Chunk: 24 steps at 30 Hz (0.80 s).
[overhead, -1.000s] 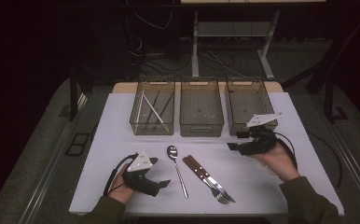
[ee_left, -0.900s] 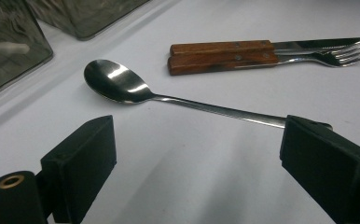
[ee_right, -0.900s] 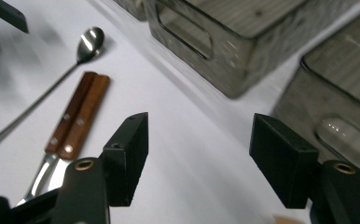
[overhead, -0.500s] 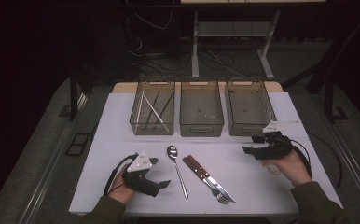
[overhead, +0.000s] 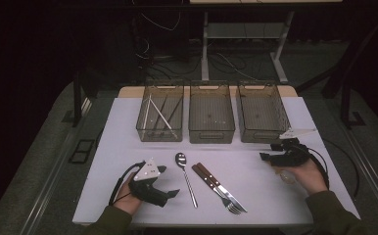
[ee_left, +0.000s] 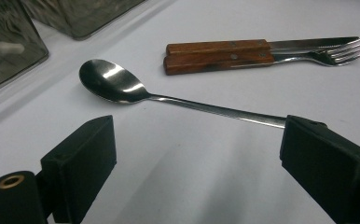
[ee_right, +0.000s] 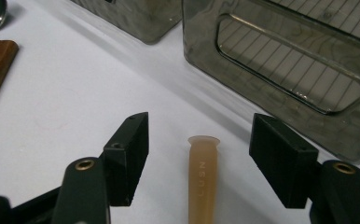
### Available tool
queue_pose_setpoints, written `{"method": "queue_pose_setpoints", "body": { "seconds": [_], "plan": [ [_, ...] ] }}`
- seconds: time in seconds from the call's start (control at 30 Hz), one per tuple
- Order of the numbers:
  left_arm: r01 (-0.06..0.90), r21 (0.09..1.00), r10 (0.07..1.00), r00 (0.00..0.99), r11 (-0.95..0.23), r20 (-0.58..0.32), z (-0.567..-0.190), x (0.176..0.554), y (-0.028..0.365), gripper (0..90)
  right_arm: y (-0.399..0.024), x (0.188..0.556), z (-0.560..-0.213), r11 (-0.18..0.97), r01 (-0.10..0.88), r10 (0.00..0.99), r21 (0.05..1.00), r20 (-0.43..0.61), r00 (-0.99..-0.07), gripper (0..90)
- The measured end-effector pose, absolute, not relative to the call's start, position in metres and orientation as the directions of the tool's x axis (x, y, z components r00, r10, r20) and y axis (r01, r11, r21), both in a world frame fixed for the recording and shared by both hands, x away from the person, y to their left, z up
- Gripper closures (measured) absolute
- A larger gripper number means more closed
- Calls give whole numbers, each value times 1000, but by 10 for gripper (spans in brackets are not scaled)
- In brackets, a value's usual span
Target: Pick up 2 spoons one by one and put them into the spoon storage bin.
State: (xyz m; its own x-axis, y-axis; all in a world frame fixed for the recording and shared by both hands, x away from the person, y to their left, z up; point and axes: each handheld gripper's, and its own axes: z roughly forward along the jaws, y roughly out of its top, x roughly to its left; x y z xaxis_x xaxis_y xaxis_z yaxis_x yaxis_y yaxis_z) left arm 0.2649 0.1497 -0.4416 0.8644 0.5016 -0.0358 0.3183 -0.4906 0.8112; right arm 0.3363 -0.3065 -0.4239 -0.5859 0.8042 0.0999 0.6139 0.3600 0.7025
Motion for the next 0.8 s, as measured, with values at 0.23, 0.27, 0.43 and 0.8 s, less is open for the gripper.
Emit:
{"method": "queue_pose_setpoints", "body": {
  "seconds": [0.23, 0.27, 0.43, 0.8],
  "plan": [
    [319, 811, 502, 864, -491, -36, -442, 265, 150, 91, -305, 340, -430, 367, 634, 805, 681, 109, -583, 440],
    [319, 811, 502, 864, -491, -36, -442, 265, 150, 91, -305, 340, -431, 370, 638, 806, 675, 108, -582, 443],
    [318, 811, 501, 865, -491, -36, -442, 265, 150, 91, -305, 342, -433, 369, 655, 809, 659, 119, -575, 509],
    [318, 812, 501, 865, -489, -37, -442, 265, 149, 91, -302, 343, -440, 415, 673, 808, 613, 92, -582, 573]
  ]
}}
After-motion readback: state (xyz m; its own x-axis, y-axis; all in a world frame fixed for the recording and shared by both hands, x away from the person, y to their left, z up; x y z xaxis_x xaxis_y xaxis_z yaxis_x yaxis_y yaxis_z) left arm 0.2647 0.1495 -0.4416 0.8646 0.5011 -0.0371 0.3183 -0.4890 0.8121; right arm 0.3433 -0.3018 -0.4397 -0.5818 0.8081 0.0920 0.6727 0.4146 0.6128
